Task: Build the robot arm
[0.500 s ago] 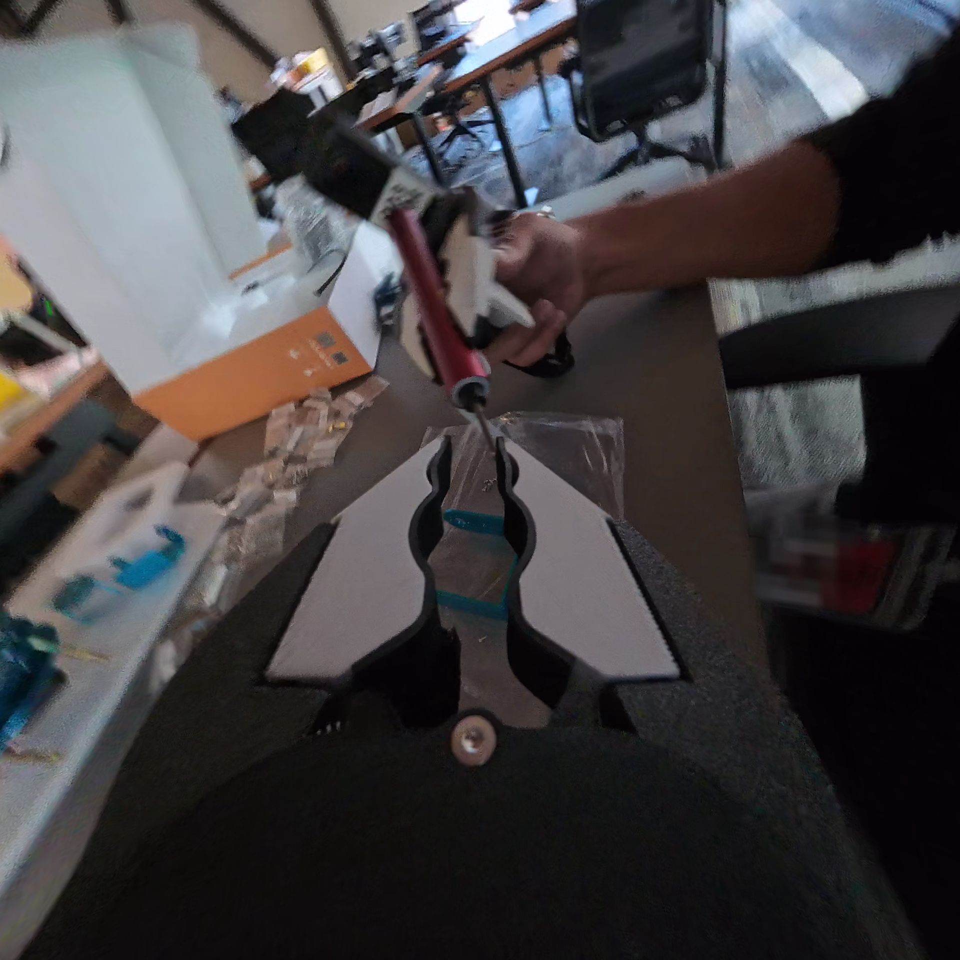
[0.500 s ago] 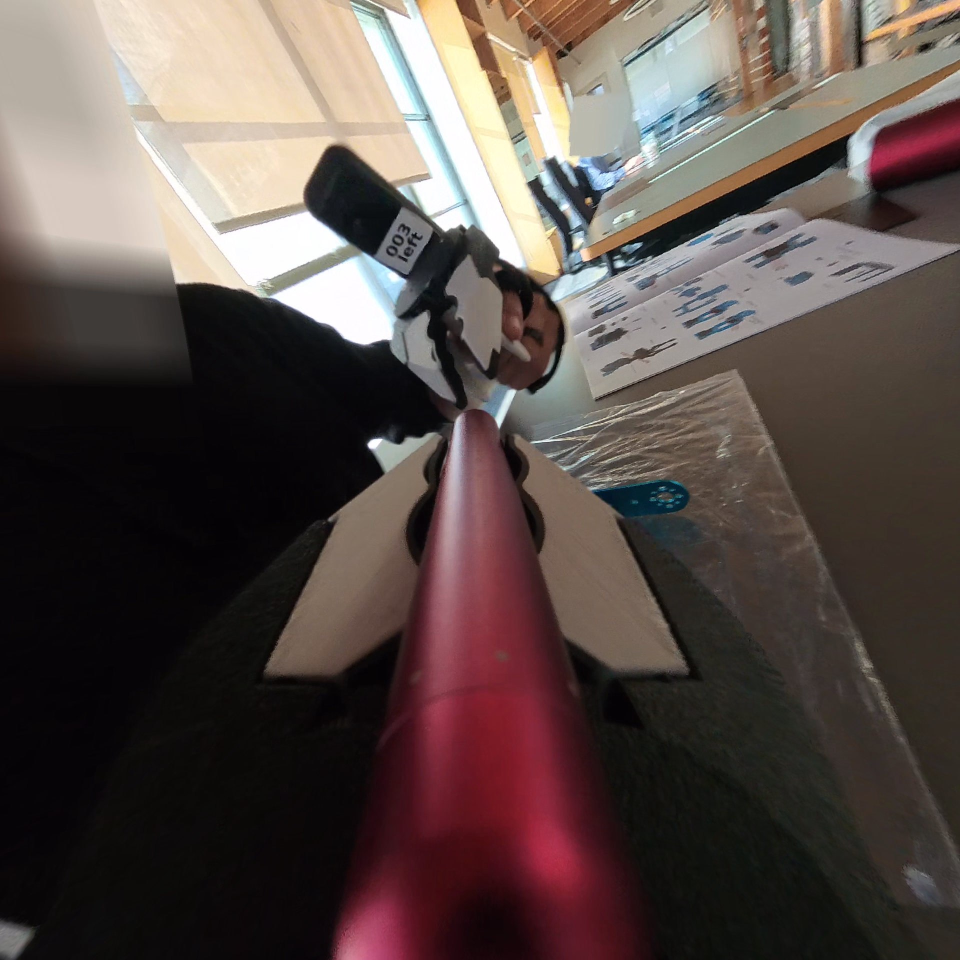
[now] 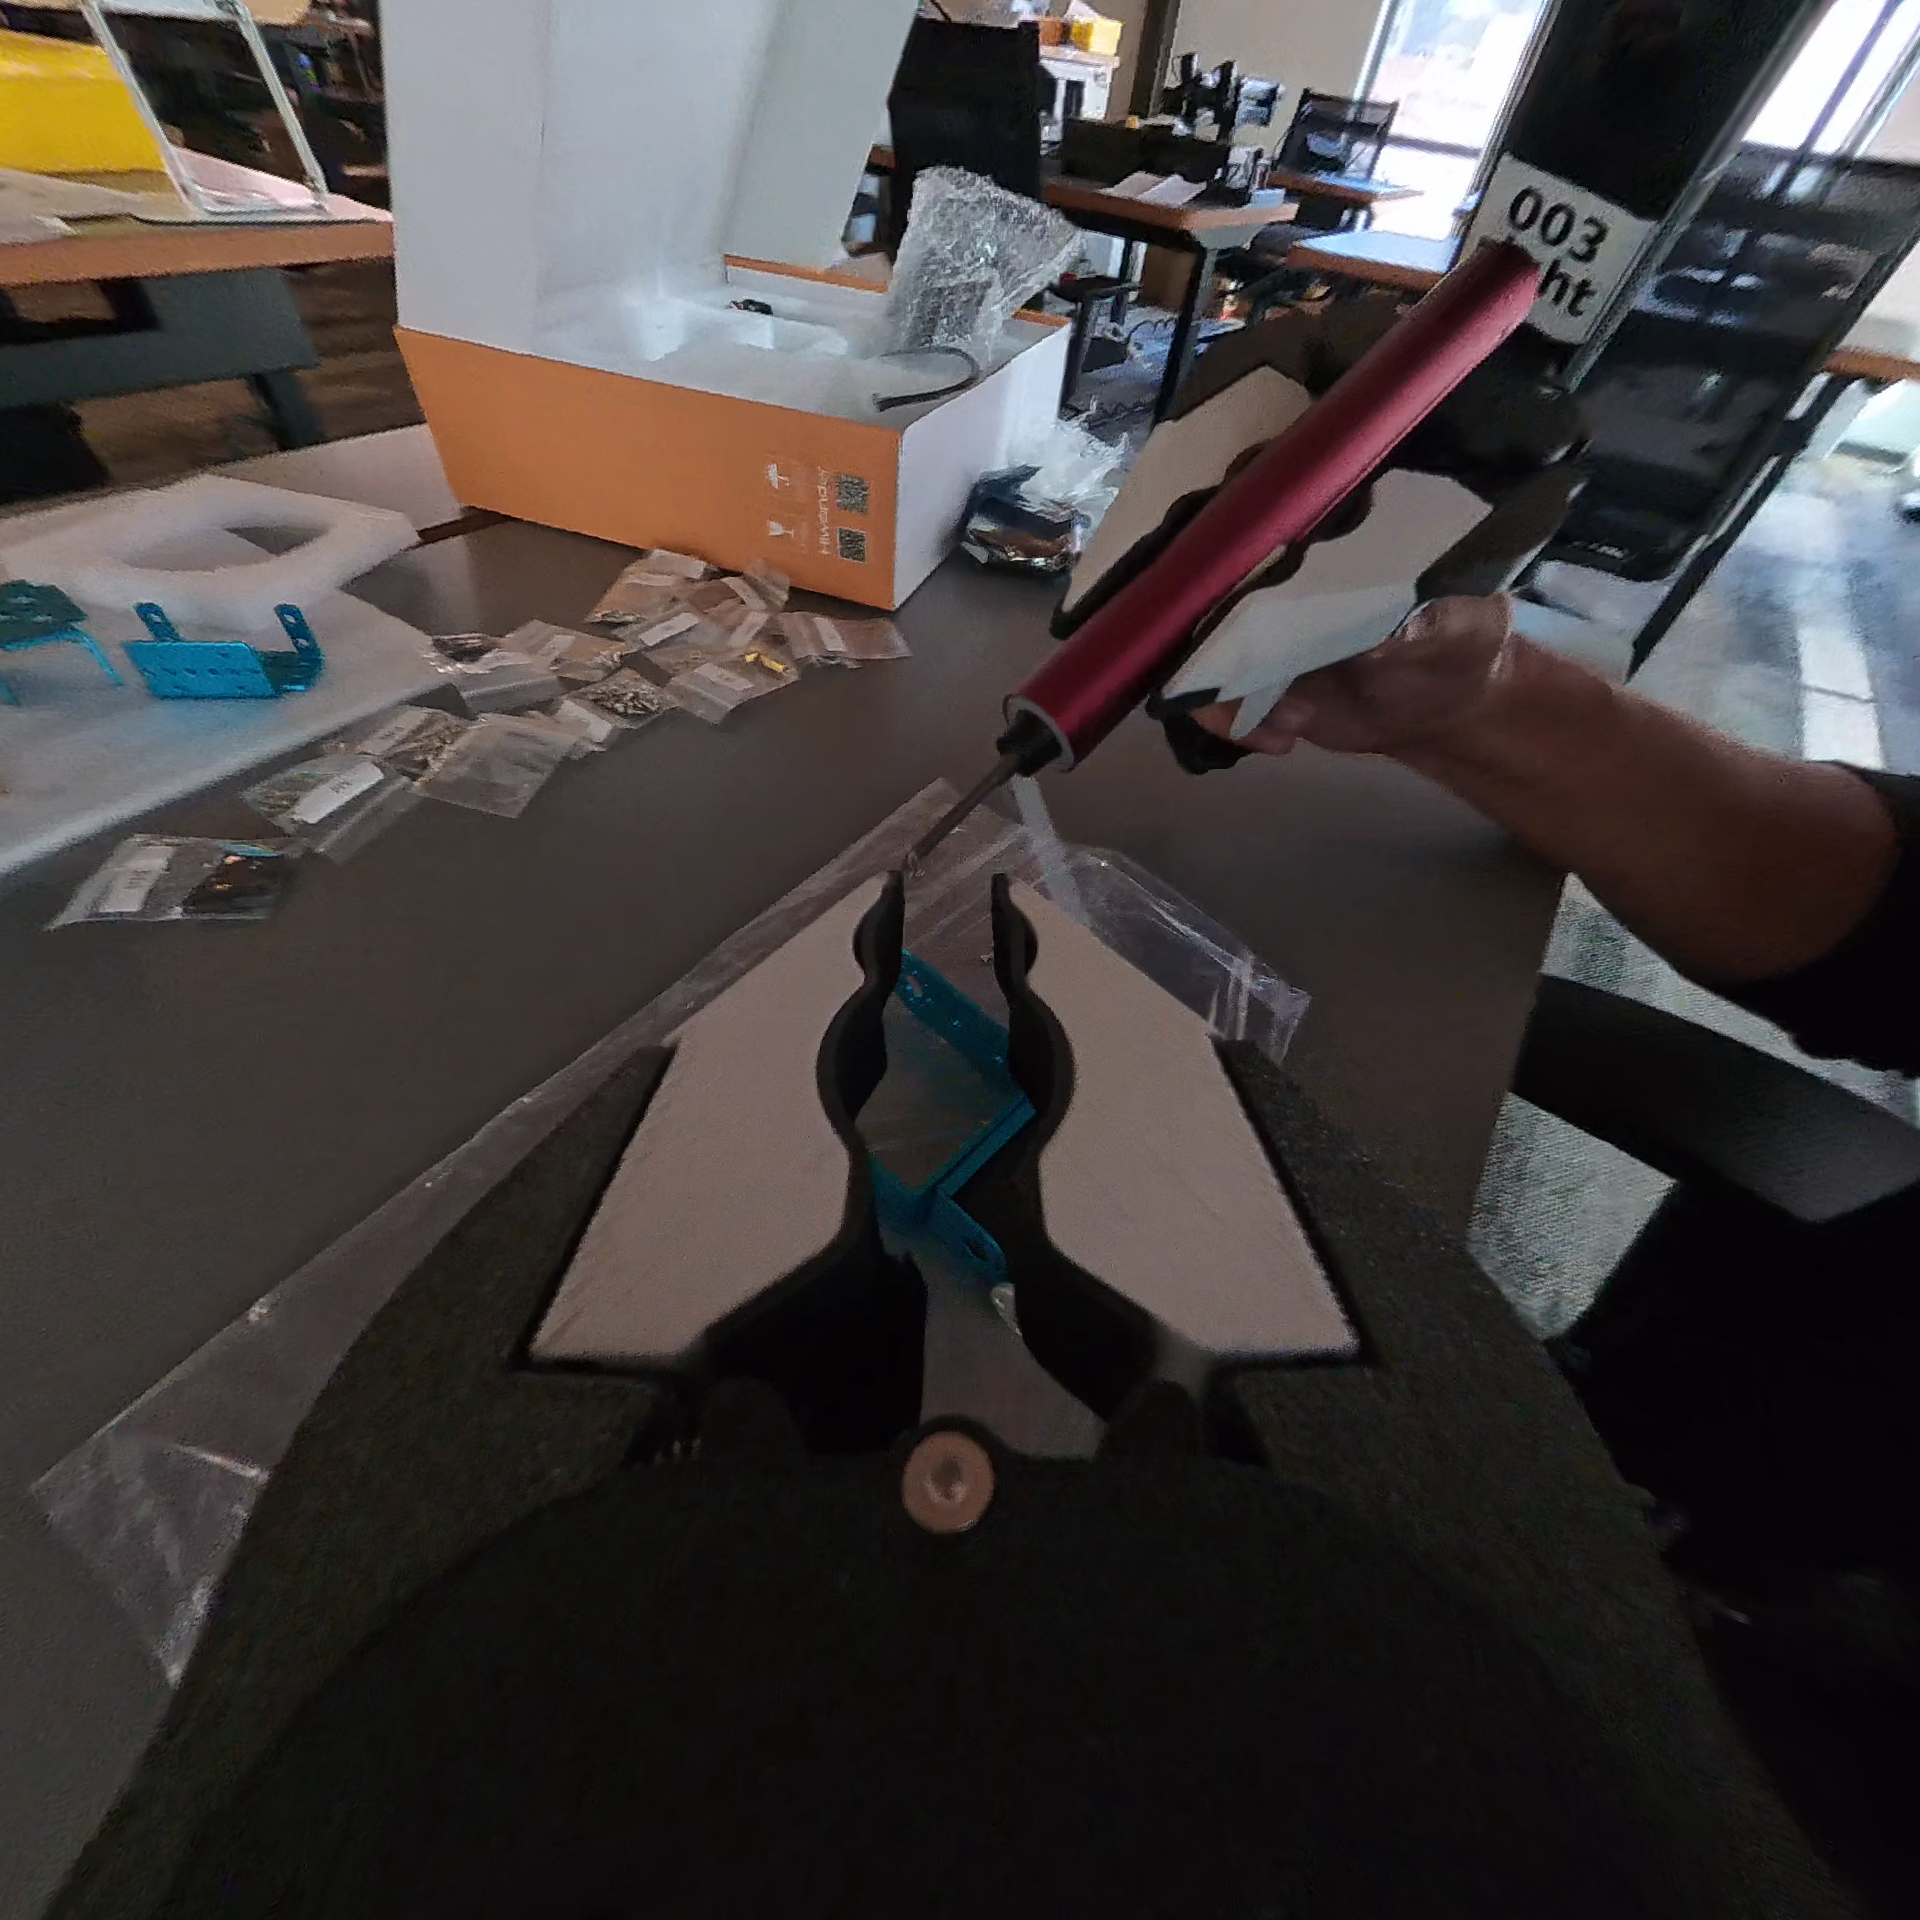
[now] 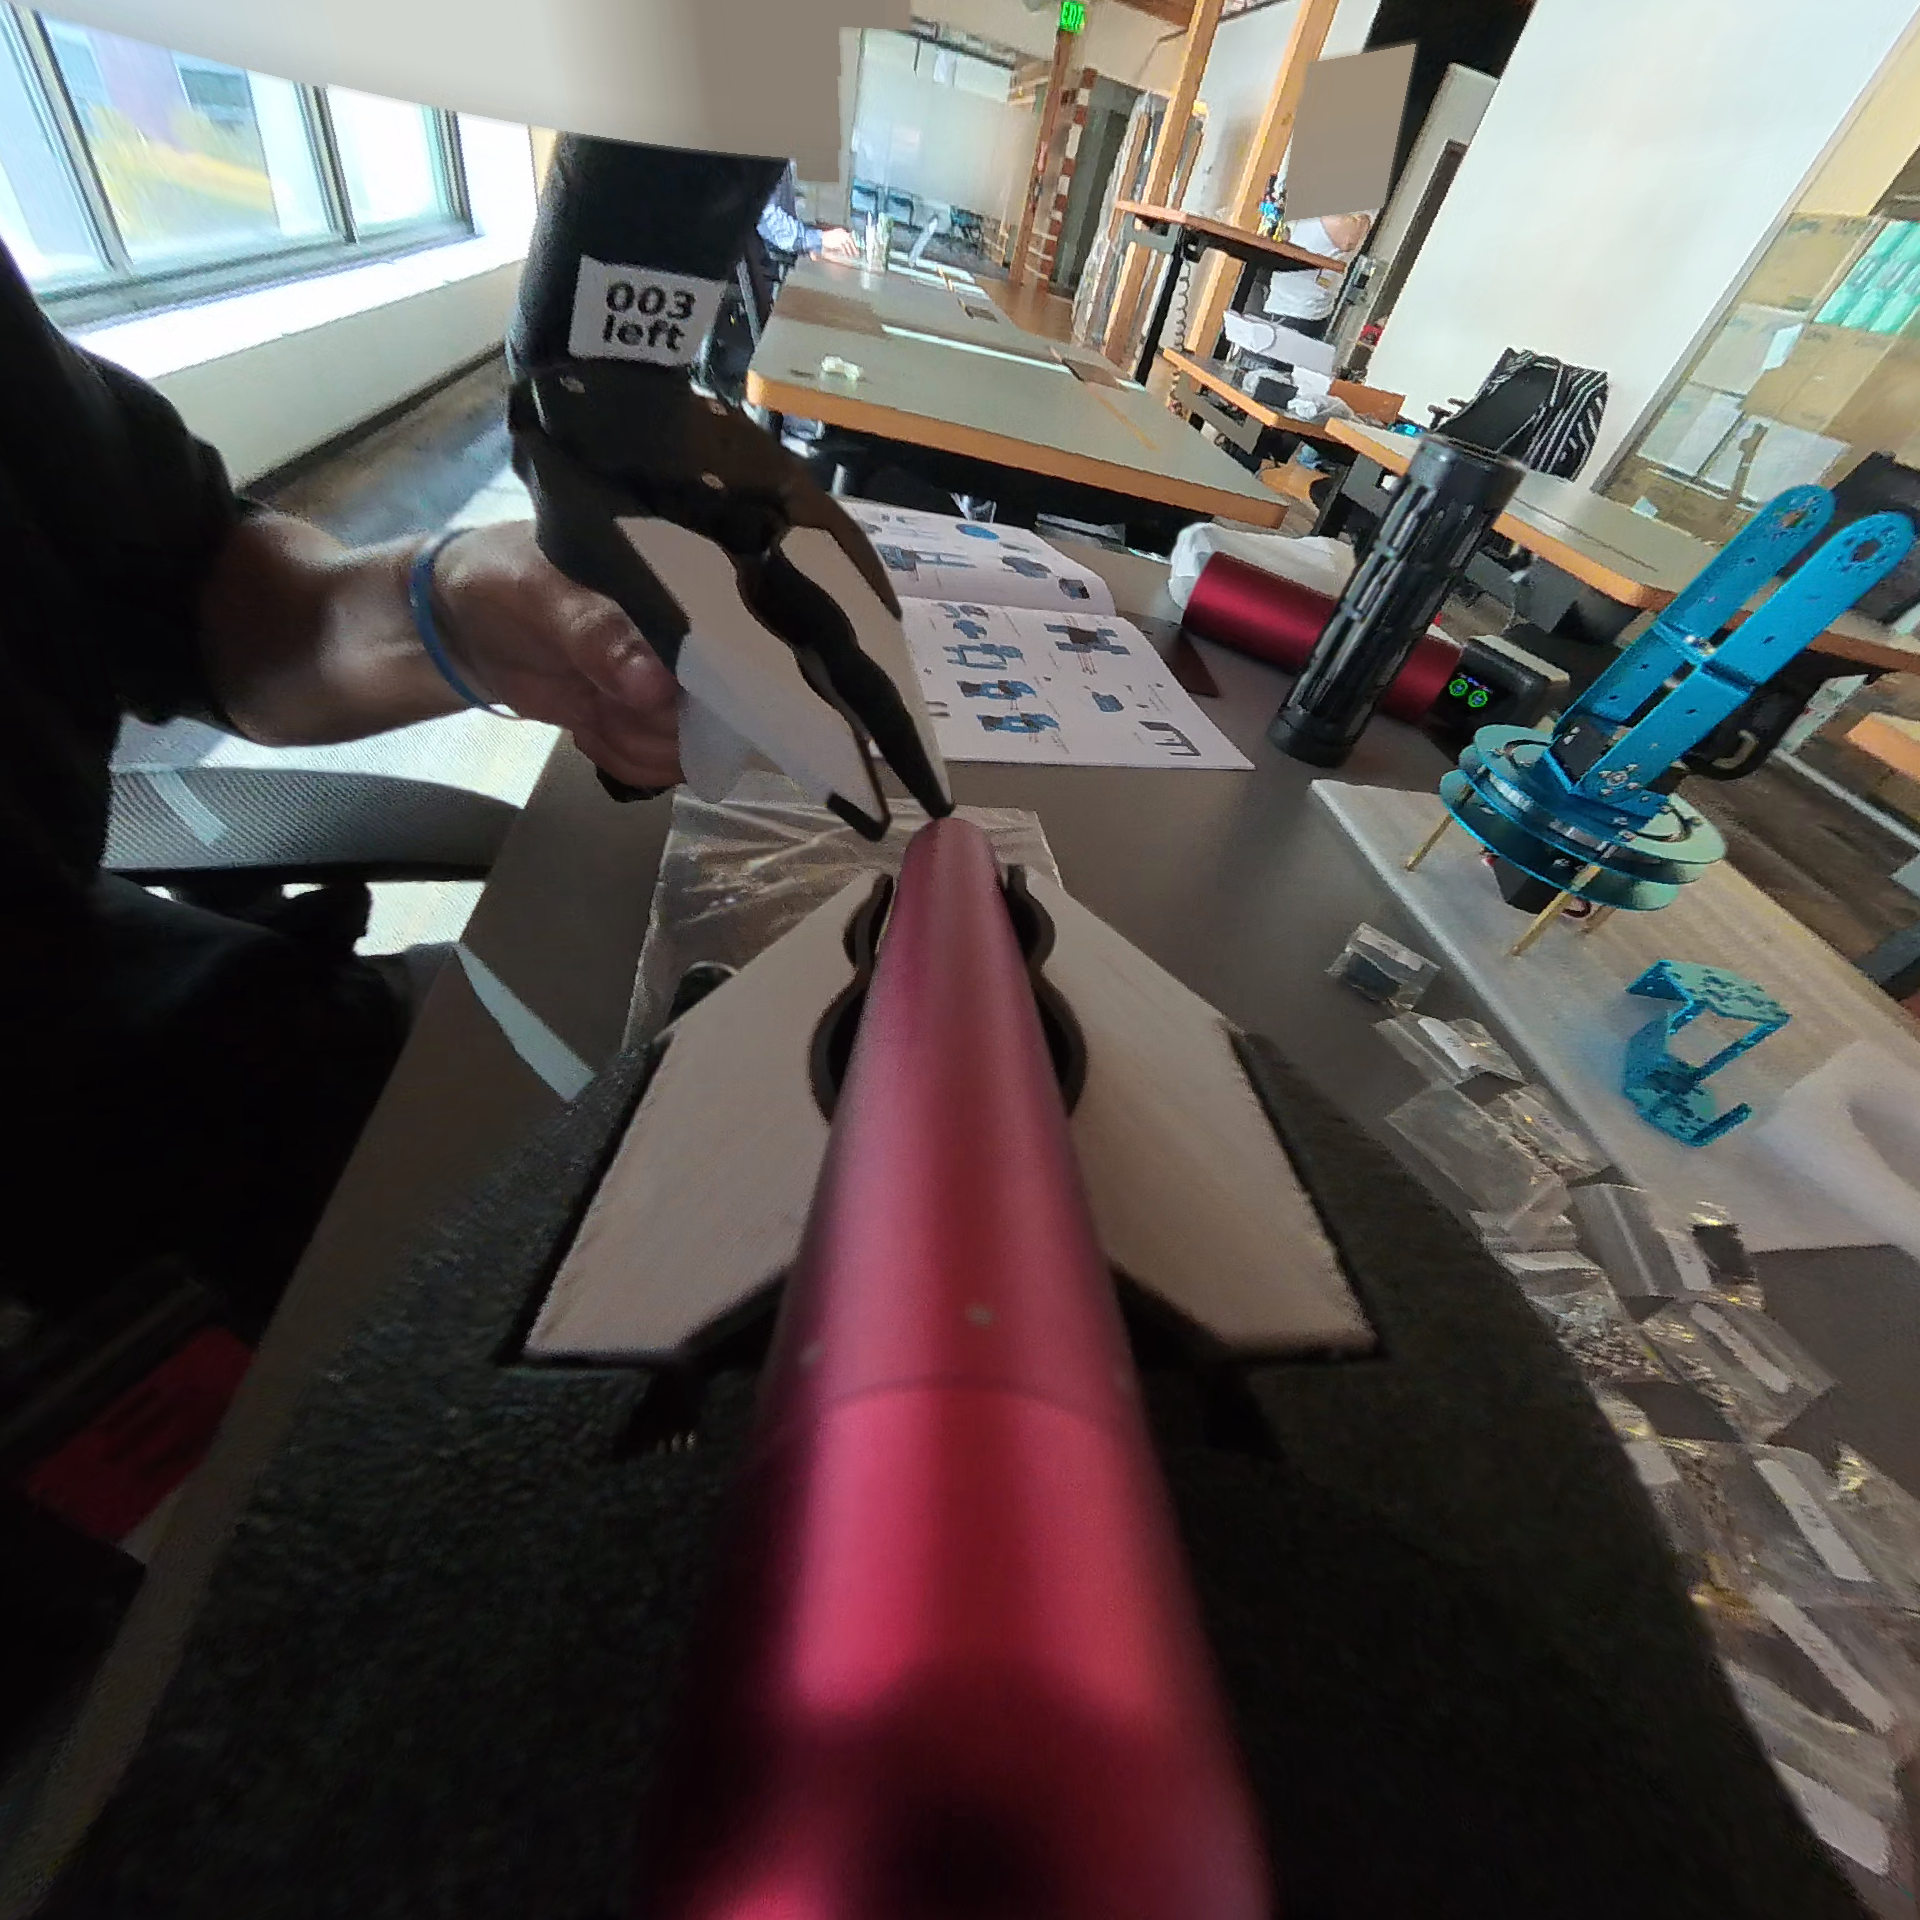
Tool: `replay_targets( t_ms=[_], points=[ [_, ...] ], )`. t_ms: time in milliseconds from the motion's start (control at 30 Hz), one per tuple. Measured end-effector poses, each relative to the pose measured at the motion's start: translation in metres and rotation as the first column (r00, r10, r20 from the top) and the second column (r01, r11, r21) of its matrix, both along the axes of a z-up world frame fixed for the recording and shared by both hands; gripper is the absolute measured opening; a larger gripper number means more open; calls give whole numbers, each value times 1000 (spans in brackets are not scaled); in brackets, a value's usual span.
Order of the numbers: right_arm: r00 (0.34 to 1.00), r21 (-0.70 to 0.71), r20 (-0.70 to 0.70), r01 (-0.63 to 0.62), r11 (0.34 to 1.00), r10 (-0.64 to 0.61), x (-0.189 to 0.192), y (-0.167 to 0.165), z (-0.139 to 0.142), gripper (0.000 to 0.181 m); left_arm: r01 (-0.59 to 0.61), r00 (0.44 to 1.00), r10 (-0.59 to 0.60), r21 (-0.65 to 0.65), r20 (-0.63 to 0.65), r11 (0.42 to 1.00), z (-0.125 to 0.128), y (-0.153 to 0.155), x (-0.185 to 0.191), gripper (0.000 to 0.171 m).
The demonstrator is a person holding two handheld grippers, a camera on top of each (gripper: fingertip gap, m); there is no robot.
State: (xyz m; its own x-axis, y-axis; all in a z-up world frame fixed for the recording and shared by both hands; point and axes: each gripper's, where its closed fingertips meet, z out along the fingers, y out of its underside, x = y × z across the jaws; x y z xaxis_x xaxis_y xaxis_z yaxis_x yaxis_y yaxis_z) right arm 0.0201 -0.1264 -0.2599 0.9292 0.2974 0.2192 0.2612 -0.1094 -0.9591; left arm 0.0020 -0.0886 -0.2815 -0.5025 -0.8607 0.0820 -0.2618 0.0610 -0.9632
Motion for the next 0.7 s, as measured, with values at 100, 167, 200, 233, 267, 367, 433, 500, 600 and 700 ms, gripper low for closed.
replay_targets(
  t_ms=[100,167,200,233,267,367,433,500,600,700],
  points=[
    [999,-6,51,10,1000,-10,-3,1,-2,23,-34,999,32,55,32,998,0,1,5,15],
    [998,-6,60,10,1000,-9,-3,0,-2,23,-23,1000,21,63,21,998,-1,-2,5,15],
    [998,-6,61,12,1000,-12,-3,-1,-2,23,-19,1000,18,65,20,998,-1,-3,5,15],
    [998,-2,62,14,1000,-14,-2,-1,-1,23,-19,1000,18,70,20,997,-2,-3,5,15],
    [998,0,61,14,1000,-14,-2,-2,0,22,-22,1000,21,77,19,997,-2,-2,6,14],
    [999,5,51,9,1000,-9,-2,-4,3,22,-32,999,30,85,19,996,-3,1,7,11],
    [998,5,55,10,1000,-10,-3,-4,3,23,-27,999,25,75,26,997,-1,1,7,11],
    [998,0,57,7,1000,-7,-4,-4,2,22,-19,999,16,77,28,997,0,1,7,11],
    [998,-4,63,1,1000,-1,-5,-4,1,22,-7,999,4,85,34,996,0,-2,6,10],
    [998,-7,70,2,1000,-2,-6,-4,0,22,-2,999,-1,89,33,996,-1,-3,6,1]
  ],
)
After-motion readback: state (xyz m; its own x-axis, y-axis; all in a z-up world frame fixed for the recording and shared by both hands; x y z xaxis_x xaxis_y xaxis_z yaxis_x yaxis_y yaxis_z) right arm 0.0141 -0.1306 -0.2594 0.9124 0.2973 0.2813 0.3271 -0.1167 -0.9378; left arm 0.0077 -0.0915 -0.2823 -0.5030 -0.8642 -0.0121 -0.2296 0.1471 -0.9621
